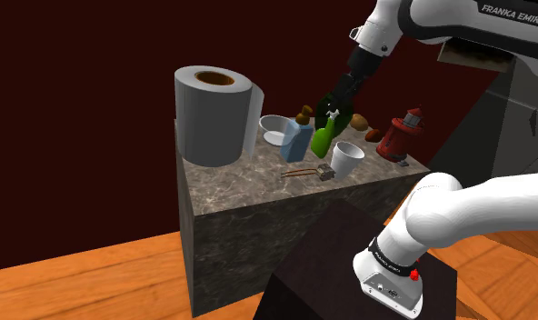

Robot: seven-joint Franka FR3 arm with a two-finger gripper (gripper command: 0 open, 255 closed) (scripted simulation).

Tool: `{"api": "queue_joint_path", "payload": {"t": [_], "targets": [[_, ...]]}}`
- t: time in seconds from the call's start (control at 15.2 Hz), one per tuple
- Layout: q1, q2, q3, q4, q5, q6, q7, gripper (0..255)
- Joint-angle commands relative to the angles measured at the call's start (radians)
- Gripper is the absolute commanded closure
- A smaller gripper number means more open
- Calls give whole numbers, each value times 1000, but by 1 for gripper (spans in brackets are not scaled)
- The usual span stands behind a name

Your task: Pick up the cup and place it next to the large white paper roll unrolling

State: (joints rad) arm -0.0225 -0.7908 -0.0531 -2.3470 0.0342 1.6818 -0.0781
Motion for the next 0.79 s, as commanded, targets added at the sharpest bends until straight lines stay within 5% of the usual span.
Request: {"api": "queue_joint_path", "payload": {"t": [0.0,0.73], "targets": [[0,0,0,0,0,0,0,0],[-67,2,-174,-231,-154,149,-234,0]]}}
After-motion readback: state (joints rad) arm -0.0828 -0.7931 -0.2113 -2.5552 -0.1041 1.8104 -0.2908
